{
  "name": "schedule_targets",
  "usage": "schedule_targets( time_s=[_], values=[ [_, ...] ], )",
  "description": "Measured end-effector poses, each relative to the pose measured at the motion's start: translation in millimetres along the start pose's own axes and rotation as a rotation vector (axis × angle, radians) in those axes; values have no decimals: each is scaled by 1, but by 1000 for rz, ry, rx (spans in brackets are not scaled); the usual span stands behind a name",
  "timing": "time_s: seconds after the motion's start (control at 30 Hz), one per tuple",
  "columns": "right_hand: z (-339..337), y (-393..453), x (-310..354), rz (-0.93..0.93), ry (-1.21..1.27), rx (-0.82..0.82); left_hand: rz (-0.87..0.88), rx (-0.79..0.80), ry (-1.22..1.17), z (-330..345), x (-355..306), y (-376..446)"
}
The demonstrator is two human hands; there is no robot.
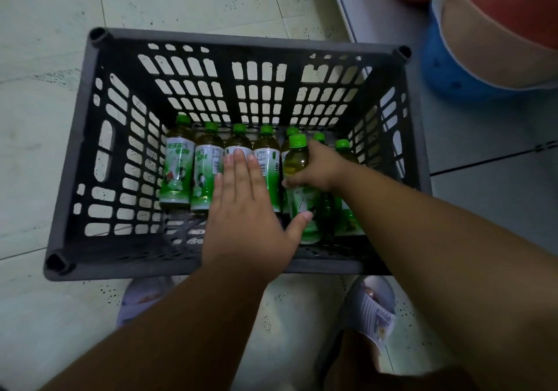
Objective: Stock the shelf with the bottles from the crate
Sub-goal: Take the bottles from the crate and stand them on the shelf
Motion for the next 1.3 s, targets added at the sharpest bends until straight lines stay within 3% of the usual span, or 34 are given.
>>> schedule_targets(
  time_s=[0.2, 0.33, 0.67, 0.9, 1.1, 1.3],
  values=[
    [-38, -66, 37, -143, 121, -190, -15, 64, 11, 1, 2, 0],
    [-89, -152, 75, -283, 127, -379, 115, 131, -22, -22, -19, -17],
    [-205, -412, 110, -488, 192, -882, 446, -96, -556, -172, -161, -95],
    [-237, -556, 76, -411, 149, -1104, 699, 125, -781, -189, -266, -151],
    [-269, -583, 41, -291, 125, -1187, 811, 224, -794, -182, -341, -153],
    [-330, -533, -13, -211, 175, -1239, 866, 200, -680, -160, -416, -81]
  ],
)
Point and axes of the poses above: each hand's wrist, its own y-axis towards the middle knuckle, its own z-axis out of the palm, x = y × z, the point moved 8 cm from there along y, towards the middle knuckle, and after that the axes turned 3 degrees about -y, right-handed, at the moved point
